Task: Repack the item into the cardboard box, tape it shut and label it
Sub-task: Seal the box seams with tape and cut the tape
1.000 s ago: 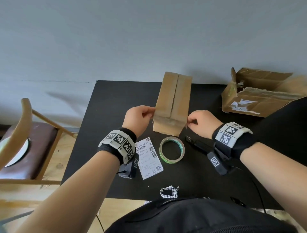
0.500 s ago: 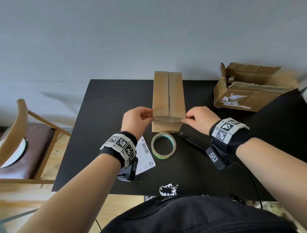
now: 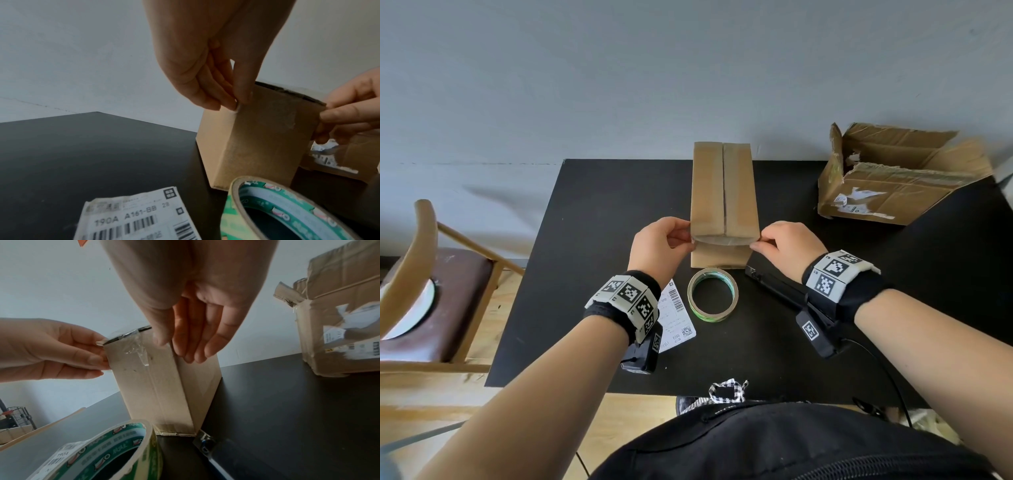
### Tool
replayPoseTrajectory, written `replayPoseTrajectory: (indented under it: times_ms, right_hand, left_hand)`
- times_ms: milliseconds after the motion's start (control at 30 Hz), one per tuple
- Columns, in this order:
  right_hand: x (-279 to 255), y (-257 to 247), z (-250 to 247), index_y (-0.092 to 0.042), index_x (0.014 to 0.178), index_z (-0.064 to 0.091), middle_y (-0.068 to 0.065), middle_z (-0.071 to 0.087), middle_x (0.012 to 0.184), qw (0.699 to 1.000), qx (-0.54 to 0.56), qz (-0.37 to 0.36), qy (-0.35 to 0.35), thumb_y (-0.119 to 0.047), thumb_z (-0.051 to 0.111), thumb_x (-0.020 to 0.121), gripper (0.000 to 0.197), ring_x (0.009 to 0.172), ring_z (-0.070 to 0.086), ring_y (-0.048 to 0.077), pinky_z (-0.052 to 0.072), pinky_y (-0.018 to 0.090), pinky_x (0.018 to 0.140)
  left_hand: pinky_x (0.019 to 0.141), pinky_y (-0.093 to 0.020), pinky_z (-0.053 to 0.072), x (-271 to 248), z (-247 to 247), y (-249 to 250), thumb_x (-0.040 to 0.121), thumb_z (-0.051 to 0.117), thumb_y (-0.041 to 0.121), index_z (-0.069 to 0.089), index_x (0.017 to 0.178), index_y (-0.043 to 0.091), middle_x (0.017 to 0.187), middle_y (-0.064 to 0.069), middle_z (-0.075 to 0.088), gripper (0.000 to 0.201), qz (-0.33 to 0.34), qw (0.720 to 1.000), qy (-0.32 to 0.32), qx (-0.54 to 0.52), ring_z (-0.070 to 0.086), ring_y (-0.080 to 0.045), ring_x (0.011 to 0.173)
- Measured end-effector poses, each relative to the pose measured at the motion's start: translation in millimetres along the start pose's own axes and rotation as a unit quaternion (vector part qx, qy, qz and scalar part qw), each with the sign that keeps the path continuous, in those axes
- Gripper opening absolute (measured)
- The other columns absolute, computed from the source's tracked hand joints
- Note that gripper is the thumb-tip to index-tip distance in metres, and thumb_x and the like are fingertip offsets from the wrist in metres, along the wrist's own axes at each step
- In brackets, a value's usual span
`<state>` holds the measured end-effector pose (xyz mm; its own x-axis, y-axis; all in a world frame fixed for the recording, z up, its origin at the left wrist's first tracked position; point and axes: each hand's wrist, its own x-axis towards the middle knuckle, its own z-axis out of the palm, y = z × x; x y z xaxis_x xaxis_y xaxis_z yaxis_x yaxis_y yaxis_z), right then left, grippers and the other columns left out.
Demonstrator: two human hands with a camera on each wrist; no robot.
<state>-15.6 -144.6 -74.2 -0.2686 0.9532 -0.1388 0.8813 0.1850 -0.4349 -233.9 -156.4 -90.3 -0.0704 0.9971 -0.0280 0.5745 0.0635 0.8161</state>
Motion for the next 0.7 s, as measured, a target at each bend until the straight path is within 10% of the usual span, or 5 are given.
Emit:
replayPoseTrajectory:
  times_ms: [467,700]
  right_hand:
    - [3.5,-4.4,1.8,-0.008,0.094,0.066,0.007,0.061,0.091,1.0,-0.026,0.013,0.009,-0.025,0.05,0.095,0.024,0.08,0.055,0.017,0.045,0.028,0.076]
    - [-0.5,-1.2,-4.9,-0.008,0.095,0.068,0.005,0.062,0.093,0.999,0.042,0.025,-0.017,-0.021,0.057,0.088,0.019,0.087,0.059,0.02,0.05,0.033,0.082]
  left_hand:
    - [0.083,-0.036,0.052,5.5,7.7,-4.5,0.081,0.064,0.016,0.062,0.089,0.019,0.083,0.005,0.07,0.009,-0.044,0.996,-0.003,0.082,0.065,-0.015,0.084]
    - [0.079,-0.026,0.054,4.0,0.3,0.4,0.075,0.078,0.027,0.06,0.096,0.018,0.084,0.01,0.065,0.029,-0.045,0.996,-0.048,0.051,0.063,-0.006,0.08]
